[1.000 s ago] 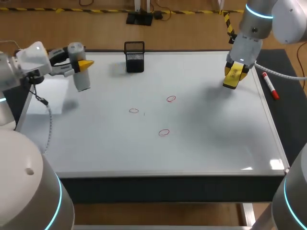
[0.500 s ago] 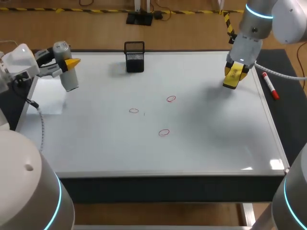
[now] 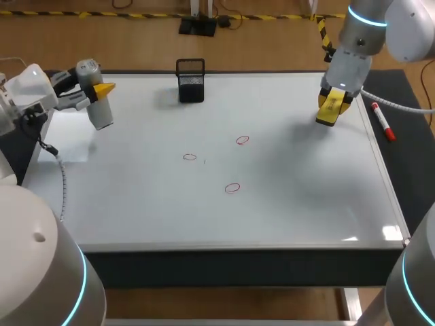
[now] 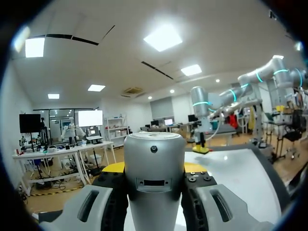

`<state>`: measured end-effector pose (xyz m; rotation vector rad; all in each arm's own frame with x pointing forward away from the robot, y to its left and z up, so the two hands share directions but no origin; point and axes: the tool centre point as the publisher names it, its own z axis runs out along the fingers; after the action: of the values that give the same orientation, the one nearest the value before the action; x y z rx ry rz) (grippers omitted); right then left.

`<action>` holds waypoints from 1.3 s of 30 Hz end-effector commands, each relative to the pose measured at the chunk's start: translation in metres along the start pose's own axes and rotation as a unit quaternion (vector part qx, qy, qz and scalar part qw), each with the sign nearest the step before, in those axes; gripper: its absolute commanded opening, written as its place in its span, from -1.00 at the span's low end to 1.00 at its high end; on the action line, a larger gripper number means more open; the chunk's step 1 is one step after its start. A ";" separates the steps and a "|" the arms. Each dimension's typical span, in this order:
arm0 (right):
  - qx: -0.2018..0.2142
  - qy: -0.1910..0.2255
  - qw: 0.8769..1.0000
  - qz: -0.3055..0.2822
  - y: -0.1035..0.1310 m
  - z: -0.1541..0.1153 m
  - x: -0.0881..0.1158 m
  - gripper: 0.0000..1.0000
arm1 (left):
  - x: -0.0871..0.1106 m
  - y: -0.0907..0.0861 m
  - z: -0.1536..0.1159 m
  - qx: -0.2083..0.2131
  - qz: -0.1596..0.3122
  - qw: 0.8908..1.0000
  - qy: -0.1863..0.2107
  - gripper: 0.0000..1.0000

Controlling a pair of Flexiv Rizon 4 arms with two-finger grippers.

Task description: Pick up the inspection probe, press it on each red-marked spot on the whiteboard one by one, put down the probe, pick up the eraser, and wipe off all the red marks.

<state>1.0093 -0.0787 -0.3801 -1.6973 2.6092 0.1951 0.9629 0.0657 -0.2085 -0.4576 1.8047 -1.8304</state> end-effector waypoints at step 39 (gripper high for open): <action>0.026 0.014 0.970 -0.241 0.206 0.024 -0.209 -1.00 | 0.001 -0.001 0.000 0.000 0.000 1.000 -0.002 -1.00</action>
<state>0.9088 0.1750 -0.3601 -2.2346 2.0852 0.1386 0.9628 0.0655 -0.2081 -0.4594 1.8058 -1.8287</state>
